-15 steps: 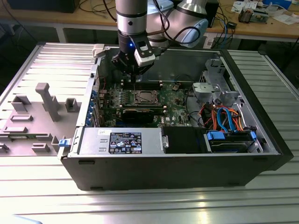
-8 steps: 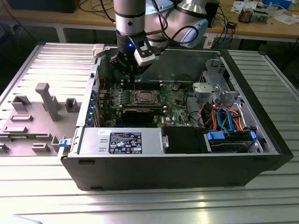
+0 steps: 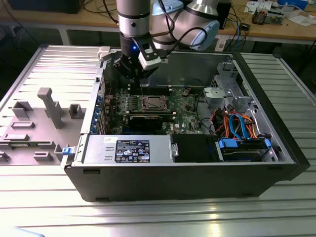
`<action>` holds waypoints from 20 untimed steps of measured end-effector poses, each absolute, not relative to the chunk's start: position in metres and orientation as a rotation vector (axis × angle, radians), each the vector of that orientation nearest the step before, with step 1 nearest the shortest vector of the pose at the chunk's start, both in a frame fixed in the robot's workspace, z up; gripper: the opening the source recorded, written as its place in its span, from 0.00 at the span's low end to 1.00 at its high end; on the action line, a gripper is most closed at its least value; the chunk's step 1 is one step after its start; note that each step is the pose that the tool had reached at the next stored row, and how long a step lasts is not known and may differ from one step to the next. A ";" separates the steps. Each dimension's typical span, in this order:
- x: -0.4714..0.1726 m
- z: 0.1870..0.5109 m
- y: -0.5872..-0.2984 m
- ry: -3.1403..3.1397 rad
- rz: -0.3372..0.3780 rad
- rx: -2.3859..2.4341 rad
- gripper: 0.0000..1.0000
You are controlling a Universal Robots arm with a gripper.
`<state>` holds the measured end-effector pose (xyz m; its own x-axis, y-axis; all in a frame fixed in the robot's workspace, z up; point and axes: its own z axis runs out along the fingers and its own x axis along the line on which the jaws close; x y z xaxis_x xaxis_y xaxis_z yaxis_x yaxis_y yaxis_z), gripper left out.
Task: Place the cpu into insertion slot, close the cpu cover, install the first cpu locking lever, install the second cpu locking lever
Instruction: 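Install the first cpu locking lever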
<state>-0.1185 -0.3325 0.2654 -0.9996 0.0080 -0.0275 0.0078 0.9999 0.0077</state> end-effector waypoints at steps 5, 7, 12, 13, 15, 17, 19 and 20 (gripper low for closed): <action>-0.125 0.265 -0.324 3.114 0.012 0.008 0.11; -0.125 0.265 -0.320 3.114 0.012 0.006 0.11; -0.112 0.264 -0.308 3.114 0.008 0.002 0.11; -0.109 0.264 -0.306 3.114 0.007 0.002 0.11; -0.104 0.263 -0.304 3.114 0.007 0.002 0.11; -0.103 0.263 -0.304 3.114 0.007 0.002 0.11; -0.103 0.263 -0.304 3.114 0.007 0.002 0.11; -0.102 0.263 -0.304 3.114 0.007 0.001 0.11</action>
<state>-0.1018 -0.3035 0.2631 -0.9996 0.0010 -0.0271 0.0009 1.0000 0.0042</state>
